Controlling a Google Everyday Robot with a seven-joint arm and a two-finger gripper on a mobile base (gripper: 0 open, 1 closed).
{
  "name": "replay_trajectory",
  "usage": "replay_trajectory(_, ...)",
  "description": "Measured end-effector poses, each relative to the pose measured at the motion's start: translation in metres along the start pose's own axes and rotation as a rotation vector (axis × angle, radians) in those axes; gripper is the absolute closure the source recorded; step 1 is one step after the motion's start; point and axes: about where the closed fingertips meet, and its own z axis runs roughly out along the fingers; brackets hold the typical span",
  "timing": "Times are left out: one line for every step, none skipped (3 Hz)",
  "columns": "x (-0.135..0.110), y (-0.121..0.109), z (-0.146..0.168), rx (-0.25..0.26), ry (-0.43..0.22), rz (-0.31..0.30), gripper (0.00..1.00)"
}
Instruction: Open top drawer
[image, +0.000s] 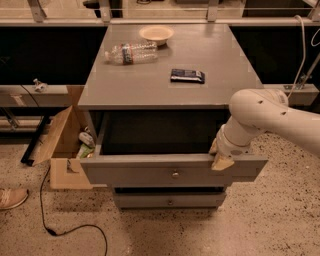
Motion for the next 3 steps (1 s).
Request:
replay_trajectory(0.0, 0.0, 0.003, -0.019, -0.005, -0.012, 0.13)
replay_trajectory(0.005, 0.007, 0.004, -0.037, 0.001, -0.005, 0.03)
replay_trajectory(0.008, 0.016, 0.001, -0.039, 0.006, 0.004, 0.22)
